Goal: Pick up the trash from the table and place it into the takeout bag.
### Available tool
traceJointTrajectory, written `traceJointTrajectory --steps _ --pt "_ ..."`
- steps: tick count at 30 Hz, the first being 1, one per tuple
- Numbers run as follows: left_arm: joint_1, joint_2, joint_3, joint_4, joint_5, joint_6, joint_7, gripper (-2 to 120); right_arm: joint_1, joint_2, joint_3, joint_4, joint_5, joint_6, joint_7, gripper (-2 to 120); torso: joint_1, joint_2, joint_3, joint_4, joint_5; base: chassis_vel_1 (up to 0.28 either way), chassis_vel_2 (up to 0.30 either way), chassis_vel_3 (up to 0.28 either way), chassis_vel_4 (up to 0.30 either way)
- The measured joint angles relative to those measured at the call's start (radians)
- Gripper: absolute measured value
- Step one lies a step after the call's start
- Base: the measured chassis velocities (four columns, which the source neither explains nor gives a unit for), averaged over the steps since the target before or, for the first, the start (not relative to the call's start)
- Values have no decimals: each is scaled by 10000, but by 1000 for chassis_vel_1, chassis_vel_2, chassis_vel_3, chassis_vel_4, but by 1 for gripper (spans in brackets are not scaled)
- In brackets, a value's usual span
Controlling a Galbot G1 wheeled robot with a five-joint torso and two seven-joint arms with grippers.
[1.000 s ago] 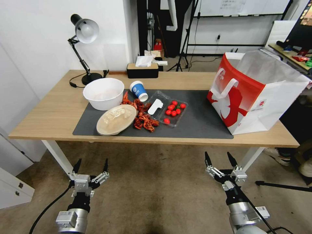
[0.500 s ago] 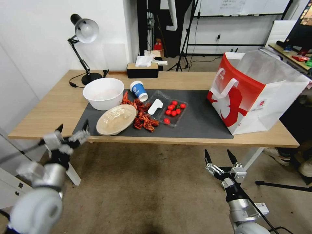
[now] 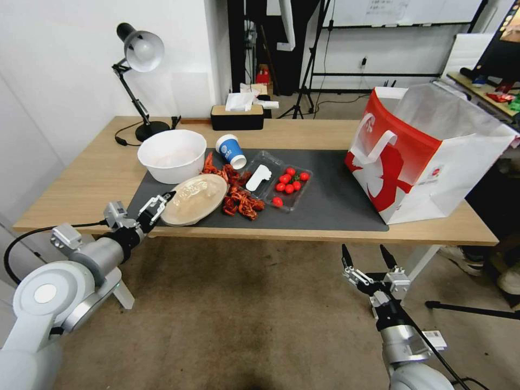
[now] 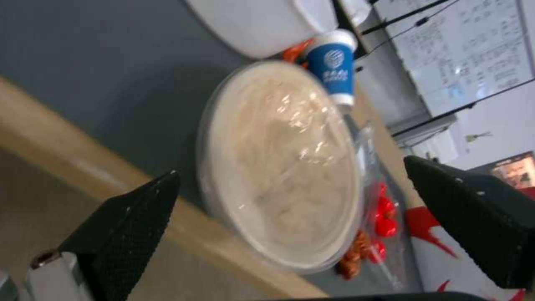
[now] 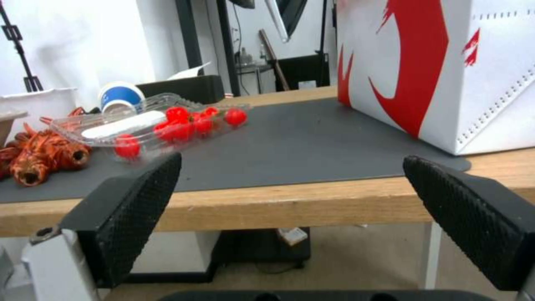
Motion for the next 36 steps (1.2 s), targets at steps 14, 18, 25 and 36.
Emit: traceJointTrajectory --steps 14,18,25,36 --pt "-329 -342 122 407 -661 664 -267 100 8 12 -110 157 -122 -113 142 100 -1 0 0 -3 0 0 0 0 0" --pt "-336 -467 155 477 -676 611 -210 99 78 -22 -224 195 -143 -155 192 100 -1 1 0 -3 0 0 0 0 0" --pt "-325 -553 153 486 -604 229 -216 75 233 -69 -337 161 -147 -218 264 100 -1 1 0 -2 0 0 0 0 0" --pt "-259 -603 132 481 -567 123 -175 30 211 -72 -326 249 -155 -290 357 100 -2 2 -1 -2 0 0 0 0 0"
